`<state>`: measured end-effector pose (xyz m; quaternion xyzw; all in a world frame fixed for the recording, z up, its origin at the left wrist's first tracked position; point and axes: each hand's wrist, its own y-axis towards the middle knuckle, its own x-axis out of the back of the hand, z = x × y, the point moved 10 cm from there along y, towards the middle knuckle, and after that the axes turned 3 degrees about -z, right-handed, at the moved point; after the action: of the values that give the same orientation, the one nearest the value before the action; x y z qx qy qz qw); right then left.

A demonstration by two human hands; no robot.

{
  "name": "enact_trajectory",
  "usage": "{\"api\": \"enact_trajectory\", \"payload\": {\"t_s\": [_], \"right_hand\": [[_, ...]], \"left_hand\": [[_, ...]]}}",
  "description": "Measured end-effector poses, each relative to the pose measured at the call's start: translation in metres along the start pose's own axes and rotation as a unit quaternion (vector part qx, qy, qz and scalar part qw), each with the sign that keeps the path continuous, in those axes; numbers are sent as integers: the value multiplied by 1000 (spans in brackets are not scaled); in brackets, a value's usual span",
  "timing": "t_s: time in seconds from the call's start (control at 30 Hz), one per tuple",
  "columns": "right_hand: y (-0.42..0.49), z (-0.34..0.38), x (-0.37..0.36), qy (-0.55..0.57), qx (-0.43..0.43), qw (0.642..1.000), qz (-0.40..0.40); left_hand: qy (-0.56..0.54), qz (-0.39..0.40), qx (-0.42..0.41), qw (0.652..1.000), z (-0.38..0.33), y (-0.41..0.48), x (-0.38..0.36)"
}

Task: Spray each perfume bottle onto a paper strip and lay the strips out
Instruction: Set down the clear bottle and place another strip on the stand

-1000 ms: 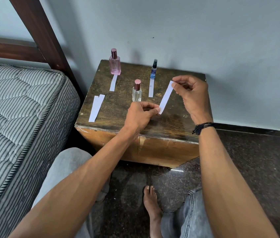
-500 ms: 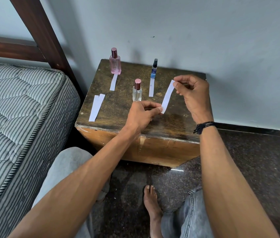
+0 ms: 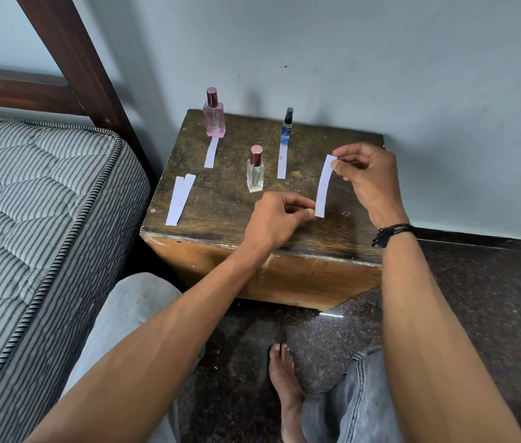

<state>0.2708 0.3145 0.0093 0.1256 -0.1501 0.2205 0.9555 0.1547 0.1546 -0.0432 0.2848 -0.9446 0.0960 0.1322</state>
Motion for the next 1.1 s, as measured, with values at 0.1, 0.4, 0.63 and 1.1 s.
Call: {"api": "enact_trajectory", "payload": {"t_s": [0.1,0.4,0.63,1.1], "right_hand": [[0,-4,5,-3,-7,1000,-4],[-3,-33,24,-23,-41,999,-8],[-4,-61,31,-33,-57,997,-35],[30,-77,40,-147,-51,985,-78]], "left_hand": [[62,9,-35,997,-10,-6,-9],[173,49,-103,978,-20,-16,-37],[274,66,-206,937,-24,-16,-66],[320,86,-248,910,-42,12,-107]]}}
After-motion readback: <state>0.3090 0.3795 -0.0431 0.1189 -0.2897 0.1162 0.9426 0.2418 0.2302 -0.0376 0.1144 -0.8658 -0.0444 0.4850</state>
